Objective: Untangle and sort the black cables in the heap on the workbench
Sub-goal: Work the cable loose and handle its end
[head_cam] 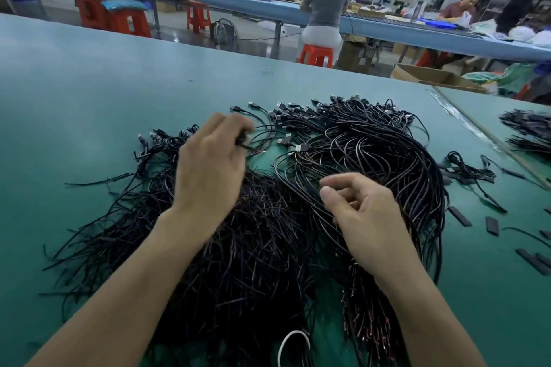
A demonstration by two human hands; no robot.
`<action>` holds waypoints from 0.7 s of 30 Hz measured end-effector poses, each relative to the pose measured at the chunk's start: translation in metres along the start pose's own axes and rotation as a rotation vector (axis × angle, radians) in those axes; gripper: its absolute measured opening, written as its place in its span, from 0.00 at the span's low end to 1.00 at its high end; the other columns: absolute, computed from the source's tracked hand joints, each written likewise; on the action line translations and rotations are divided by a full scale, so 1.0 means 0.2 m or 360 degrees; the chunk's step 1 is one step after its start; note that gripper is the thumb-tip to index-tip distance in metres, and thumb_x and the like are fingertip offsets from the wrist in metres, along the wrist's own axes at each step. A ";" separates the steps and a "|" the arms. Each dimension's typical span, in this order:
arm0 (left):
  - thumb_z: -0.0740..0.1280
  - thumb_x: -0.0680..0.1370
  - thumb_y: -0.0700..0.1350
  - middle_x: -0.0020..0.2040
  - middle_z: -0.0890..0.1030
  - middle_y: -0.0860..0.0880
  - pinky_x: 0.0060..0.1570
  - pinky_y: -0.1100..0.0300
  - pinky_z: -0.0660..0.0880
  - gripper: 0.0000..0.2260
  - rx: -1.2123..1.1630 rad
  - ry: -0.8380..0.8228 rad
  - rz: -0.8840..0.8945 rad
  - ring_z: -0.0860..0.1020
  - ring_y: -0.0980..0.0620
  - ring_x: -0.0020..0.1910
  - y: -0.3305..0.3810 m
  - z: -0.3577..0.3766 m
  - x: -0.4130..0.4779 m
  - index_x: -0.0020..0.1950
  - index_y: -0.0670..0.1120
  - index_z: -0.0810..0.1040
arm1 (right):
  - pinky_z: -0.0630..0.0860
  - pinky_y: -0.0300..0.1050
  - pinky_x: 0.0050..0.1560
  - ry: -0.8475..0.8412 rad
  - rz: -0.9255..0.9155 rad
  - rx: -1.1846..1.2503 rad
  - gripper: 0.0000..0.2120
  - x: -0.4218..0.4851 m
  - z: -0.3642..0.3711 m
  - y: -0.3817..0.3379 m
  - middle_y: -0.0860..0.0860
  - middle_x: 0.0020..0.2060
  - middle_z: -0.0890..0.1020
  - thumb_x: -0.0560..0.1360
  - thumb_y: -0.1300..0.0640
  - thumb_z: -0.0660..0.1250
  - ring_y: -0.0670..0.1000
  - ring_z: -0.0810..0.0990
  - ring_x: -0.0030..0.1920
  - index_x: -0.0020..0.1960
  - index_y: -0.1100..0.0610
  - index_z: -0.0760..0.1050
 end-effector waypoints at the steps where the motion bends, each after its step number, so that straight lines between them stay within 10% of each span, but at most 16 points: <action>1: 0.68 0.78 0.33 0.51 0.81 0.42 0.42 0.67 0.71 0.07 0.0057 0.0019 -0.0081 0.78 0.50 0.40 -0.07 0.00 0.02 0.54 0.41 0.81 | 0.74 0.32 0.39 0.0036 -0.0022 -0.0190 0.03 0.00 -0.01 0.01 0.40 0.36 0.81 0.78 0.53 0.68 0.38 0.78 0.37 0.49 0.46 0.80; 9: 0.60 0.72 0.24 0.68 0.71 0.44 0.50 0.53 0.70 0.26 0.0442 -0.0570 -0.0567 0.76 0.42 0.58 -0.55 0.21 0.07 0.67 0.42 0.72 | 0.66 0.47 0.66 -0.0030 0.0085 -0.1207 0.25 0.00 0.00 0.13 0.52 0.72 0.64 0.83 0.51 0.57 0.54 0.67 0.68 0.79 0.51 0.58; 15: 0.59 0.73 0.28 0.81 0.58 0.49 0.78 0.41 0.45 0.30 0.0660 -0.0802 -0.0615 0.53 0.41 0.80 -0.65 0.28 0.02 0.72 0.51 0.71 | 0.71 0.45 0.63 0.0067 0.0028 -0.1167 0.17 0.01 -0.03 0.12 0.52 0.64 0.76 0.84 0.56 0.57 0.53 0.75 0.62 0.71 0.55 0.72; 21: 0.63 0.75 0.31 0.65 0.78 0.46 0.65 0.53 0.67 0.21 0.0310 -0.0448 -0.0288 0.72 0.46 0.65 -0.33 0.26 0.03 0.63 0.49 0.77 | 0.73 0.43 0.60 0.0071 -0.0064 -0.1060 0.14 0.01 -0.01 0.08 0.49 0.54 0.78 0.83 0.51 0.61 0.50 0.76 0.57 0.65 0.50 0.78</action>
Point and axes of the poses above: each hand's wrist, its own x-axis towards the middle knuckle, its own z-axis out of the palm, y = z × x, the point moved 9 cm from there along x, towards the middle knuckle
